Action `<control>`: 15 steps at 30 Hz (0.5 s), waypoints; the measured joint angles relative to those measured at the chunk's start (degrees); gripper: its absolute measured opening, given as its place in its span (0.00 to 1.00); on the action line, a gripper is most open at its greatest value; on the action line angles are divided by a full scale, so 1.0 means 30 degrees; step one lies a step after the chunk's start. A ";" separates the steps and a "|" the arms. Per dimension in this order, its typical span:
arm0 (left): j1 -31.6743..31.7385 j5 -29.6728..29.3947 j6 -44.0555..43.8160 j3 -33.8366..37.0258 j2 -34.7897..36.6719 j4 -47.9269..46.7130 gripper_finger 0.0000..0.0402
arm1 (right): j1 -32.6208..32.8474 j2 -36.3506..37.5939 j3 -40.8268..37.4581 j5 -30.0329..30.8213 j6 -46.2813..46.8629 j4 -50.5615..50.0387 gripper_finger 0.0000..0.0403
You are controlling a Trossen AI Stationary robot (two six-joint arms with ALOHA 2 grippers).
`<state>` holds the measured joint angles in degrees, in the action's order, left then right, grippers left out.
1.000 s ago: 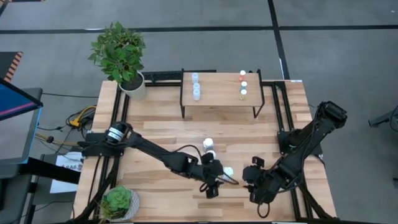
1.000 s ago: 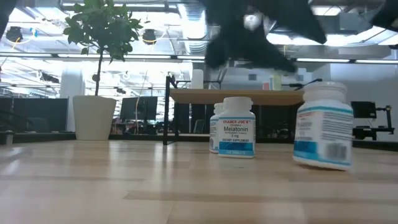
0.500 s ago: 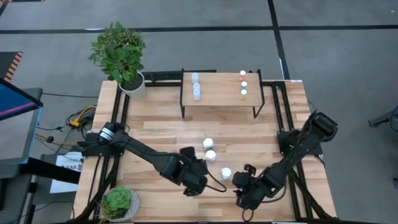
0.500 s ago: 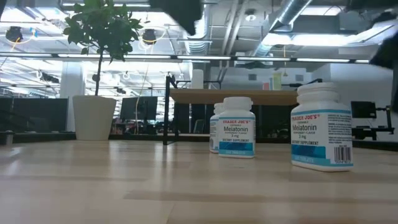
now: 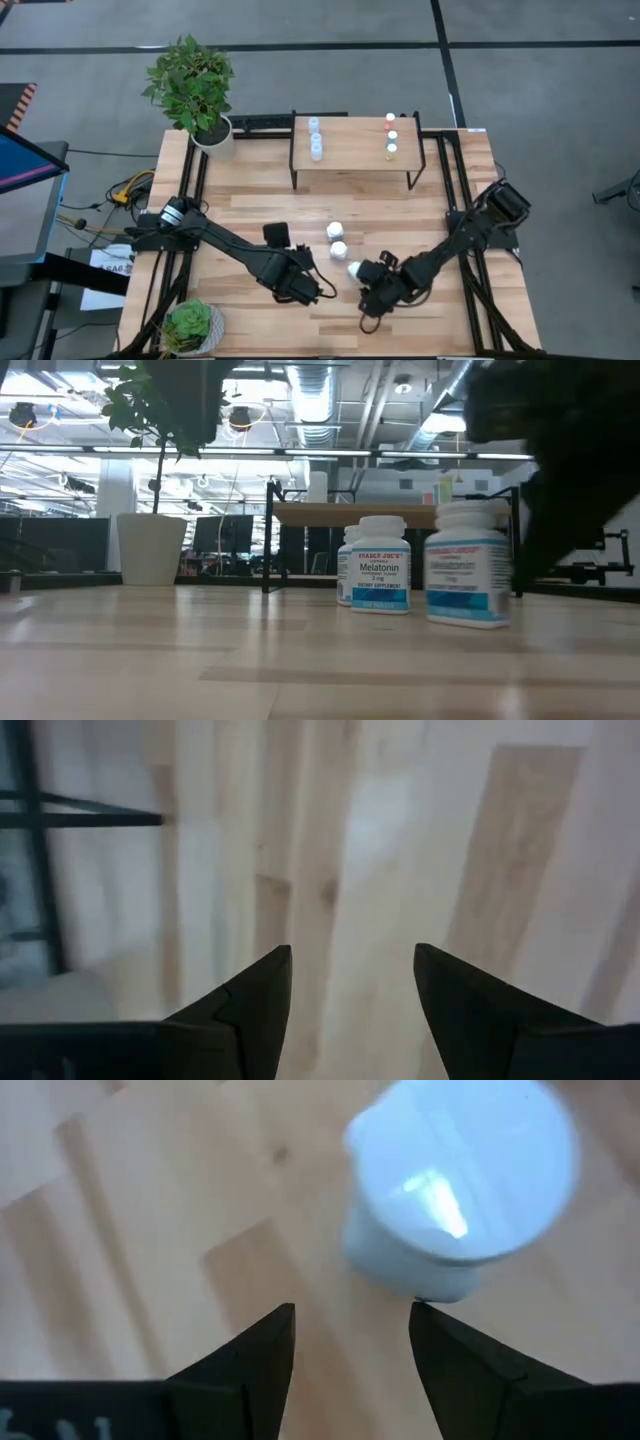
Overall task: Pick and place medicine bottles onto shelf by color
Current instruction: Put the bottom white pill bottle on the shelf
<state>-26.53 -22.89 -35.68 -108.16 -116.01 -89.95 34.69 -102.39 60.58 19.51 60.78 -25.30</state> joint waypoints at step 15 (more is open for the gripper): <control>0.1658 -0.1139 0.2847 0.4231 0.3595 0.0365 0.49 | -0.2874 0.0007 0.0000 0.0014 -0.1852 -0.2219 0.55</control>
<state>-21.56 -26.30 -27.14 -95.46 -105.22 -88.85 26.06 -102.37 60.58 19.55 55.22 -31.96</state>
